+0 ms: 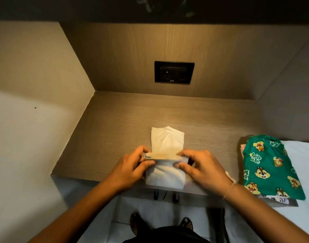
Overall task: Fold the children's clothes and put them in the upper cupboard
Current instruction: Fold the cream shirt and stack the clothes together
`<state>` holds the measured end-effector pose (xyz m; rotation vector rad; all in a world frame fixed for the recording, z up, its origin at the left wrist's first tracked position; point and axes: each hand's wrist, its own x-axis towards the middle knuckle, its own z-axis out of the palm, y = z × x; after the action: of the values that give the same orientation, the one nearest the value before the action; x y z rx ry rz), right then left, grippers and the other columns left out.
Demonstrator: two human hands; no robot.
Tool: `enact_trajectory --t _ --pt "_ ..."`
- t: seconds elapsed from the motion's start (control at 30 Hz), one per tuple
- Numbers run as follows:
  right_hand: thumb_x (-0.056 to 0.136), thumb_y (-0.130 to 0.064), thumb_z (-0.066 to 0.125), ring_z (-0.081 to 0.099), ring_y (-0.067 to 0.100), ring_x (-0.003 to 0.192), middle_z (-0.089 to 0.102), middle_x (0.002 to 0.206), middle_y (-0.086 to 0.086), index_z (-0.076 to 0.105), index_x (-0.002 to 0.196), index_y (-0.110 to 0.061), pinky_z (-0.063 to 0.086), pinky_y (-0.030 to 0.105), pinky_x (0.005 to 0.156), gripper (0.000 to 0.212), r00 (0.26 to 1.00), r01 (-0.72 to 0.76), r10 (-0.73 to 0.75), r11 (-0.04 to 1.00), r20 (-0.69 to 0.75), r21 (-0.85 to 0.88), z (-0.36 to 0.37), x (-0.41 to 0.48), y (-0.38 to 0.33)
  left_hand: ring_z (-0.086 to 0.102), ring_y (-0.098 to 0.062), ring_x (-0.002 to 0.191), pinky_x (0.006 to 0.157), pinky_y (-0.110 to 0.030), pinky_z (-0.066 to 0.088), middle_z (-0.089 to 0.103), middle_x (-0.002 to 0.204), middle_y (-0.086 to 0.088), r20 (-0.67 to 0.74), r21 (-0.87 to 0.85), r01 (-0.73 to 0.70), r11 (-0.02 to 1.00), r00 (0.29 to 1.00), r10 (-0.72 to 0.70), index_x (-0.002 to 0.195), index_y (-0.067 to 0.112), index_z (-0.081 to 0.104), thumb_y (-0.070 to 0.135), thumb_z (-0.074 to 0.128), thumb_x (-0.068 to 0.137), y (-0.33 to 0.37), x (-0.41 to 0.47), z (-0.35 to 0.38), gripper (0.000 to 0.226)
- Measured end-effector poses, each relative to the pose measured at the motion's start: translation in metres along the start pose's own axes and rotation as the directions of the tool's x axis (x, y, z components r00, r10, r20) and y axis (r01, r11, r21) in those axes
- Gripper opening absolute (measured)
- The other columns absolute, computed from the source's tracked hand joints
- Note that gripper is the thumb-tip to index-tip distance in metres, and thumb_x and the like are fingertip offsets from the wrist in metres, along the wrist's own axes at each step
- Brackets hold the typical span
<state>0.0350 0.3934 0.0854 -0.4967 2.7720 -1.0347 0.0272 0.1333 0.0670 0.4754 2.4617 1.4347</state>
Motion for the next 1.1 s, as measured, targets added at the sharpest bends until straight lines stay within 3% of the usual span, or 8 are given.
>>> enact_trajectory --t 0.37,0.47,0.57,0.67,0.77,0.93,1.03,1.1 --pt "0.087 -0.036 0.065 0.064 0.027 0.095 0.071 0.098 0.003 0.067 0.101 -0.025 0.051 0.035 0.078 0.018 0.934 -0.357 0.341 0.896 -0.106 -0.262 0.007 0.119 0.051 0.065 -0.025 0.087 0.079 -0.040 0.055 0.071 0.101 -0.006 -0.105 0.378 0.355 0.855 0.934 -0.342 0.097 0.023 0.066 0.044 0.066 0.087 -0.022 0.150 -0.012 0.023" --pt "0.088 -0.032 0.063 0.058 0.025 0.103 0.066 0.110 0.002 0.062 0.109 -0.024 0.048 0.037 0.084 0.023 0.926 -0.342 0.265 0.889 -0.270 -0.303 0.022 0.106 0.055 0.050 -0.029 0.123 0.100 -0.043 0.043 0.052 0.137 -0.007 -0.183 0.589 0.229 0.775 0.972 -0.148 0.137 0.019 0.048 0.045 0.056 0.092 -0.032 0.139 0.003 0.053" --pt "0.089 -0.037 0.052 0.053 0.027 0.113 0.058 0.125 0.004 0.053 0.123 -0.023 0.045 0.042 0.090 0.036 0.941 -0.179 0.050 0.913 -0.335 -0.367 0.045 0.084 0.051 0.017 -0.026 0.148 0.118 -0.044 0.017 0.021 0.161 -0.006 -0.074 0.647 0.011 0.762 0.996 0.049 0.154 0.016 0.018 0.052 0.034 0.096 -0.043 0.107 0.025 0.070" --pt "0.096 -0.045 0.030 0.017 0.028 0.147 0.021 0.160 0.003 0.022 0.151 -0.024 0.017 0.050 0.116 0.059 0.987 -0.152 0.112 0.874 -0.112 -0.462 0.071 0.070 0.057 -0.015 -0.019 0.149 0.121 -0.041 -0.005 -0.010 0.163 -0.004 0.087 0.744 -0.079 0.664 0.996 0.022 0.155 0.016 -0.003 0.053 0.017 0.098 -0.060 0.088 0.041 0.070" --pt "0.097 -0.050 0.014 -0.010 0.023 0.149 -0.008 0.163 -0.004 -0.005 0.153 -0.029 -0.012 0.047 0.116 0.063 0.979 -0.189 0.202 0.856 -0.025 -0.482 0.087 0.064 0.073 -0.025 -0.014 0.146 0.120 -0.038 -0.012 -0.019 0.161 0.001 0.119 0.734 -0.086 0.674 0.993 -0.004 0.154 0.019 -0.009 0.050 0.018 0.101 -0.069 0.089 0.042 0.067" --pt "0.098 -0.052 0.016 -0.013 0.022 0.149 -0.012 0.162 -0.004 -0.009 0.153 -0.028 -0.011 0.051 0.118 0.065 0.977 -0.172 0.211 0.856 0.025 -0.487 0.079 0.069 0.070 -0.018 -0.017 0.148 0.121 -0.040 -0.009 -0.021 0.160 0.001 0.105 0.724 -0.076 0.686 0.994 0.000 0.154 0.020 -0.012 0.053 0.022 0.100 -0.065 0.091 0.040 0.071" --pt "0.096 -0.049 0.034 0.013 0.027 0.147 0.015 0.161 0.004 0.011 0.154 -0.021 0.012 0.049 0.119 0.068 0.948 -0.311 0.258 0.876 -0.186 -0.370 0.072 0.054 0.055 0.014 -0.024 0.147 0.117 -0.045 0.016 0.012 0.163 -0.004 -0.263 0.571 0.194 0.798 0.964 -0.046 0.155 0.020 0.013 0.056 0.035 0.097 -0.056 0.079 0.042 0.072" --pt "0.091 -0.049 0.046 0.040 0.028 0.127 0.045 0.140 0.007 0.035 0.144 -0.020 0.036 0.046 0.103 0.061 0.854 -0.474 0.366 0.840 -0.370 -0.265 0.072 0.041 0.042 0.038 -0.026 0.129 0.104 -0.044 0.032 0.042 0.146 -0.009 -0.441 0.538 0.365 0.760 0.890 -0.115 0.141 0.019 0.043 0.058 0.041 0.093 -0.051 0.076 0.042 0.062"
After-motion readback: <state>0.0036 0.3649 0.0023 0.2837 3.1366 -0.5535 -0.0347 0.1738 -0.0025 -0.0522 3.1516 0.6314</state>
